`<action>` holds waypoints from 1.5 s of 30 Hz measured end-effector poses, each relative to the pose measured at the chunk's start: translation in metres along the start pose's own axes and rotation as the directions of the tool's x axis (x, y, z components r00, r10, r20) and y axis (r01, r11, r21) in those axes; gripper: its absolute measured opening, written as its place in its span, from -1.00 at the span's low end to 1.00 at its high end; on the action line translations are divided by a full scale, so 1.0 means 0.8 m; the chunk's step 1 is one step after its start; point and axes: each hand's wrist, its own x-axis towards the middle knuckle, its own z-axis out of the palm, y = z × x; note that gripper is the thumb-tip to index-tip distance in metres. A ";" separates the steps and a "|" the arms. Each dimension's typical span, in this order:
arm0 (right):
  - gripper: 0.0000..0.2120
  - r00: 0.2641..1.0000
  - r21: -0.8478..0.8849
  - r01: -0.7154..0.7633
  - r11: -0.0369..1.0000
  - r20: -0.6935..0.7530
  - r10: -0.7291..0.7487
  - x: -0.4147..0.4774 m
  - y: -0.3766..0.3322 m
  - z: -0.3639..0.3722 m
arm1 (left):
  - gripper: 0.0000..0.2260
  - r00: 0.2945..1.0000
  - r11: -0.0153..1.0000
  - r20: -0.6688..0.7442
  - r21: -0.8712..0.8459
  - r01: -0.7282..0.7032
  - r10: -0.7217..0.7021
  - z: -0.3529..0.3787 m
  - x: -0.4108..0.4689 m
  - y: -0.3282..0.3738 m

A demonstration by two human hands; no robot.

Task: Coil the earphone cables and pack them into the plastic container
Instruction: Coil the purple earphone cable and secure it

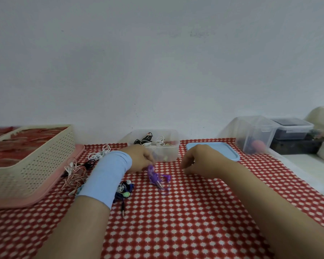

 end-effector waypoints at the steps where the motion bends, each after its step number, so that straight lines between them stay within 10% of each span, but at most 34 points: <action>1: -0.85 1.000 0.012 0.004 1.000 0.006 -0.005 0.000 0.001 -0.001 | -0.81 1.000 0.998 -0.008 0.063 0.017 -0.016 -0.007 -0.004 0.001; 6: -0.88 1.000 0.189 0.011 0.982 -0.004 -0.010 0.002 0.006 -0.007 | -0.78 0.985 0.996 -0.155 0.051 -0.067 0.074 -0.032 -0.018 0.026; 11: -0.93 0.999 0.383 0.035 0.923 0.011 -0.043 -0.003 0.001 -0.011 | -0.80 0.990 0.985 0.065 0.111 -0.130 0.123 -0.003 -0.013 0.037; 19: -0.92 0.998 0.454 0.025 0.891 0.042 -0.049 -0.003 -0.001 -0.011 | -0.81 0.995 0.983 -0.012 0.156 -0.097 0.100 0.021 0.005 0.025; 26: -0.94 1.000 0.602 0.022 0.798 -0.006 -0.024 -0.010 -0.007 -0.016 | -0.91 0.976 0.980 -0.142 -0.090 -0.180 0.166 0.024 0.005 0.023; 45: -0.90 0.998 0.846 -0.064 0.529 0.047 0.045 -0.014 -0.008 -0.020 | -0.79 0.978 0.391 -0.079 -0.908 -0.150 0.192 0.033 0.003 0.033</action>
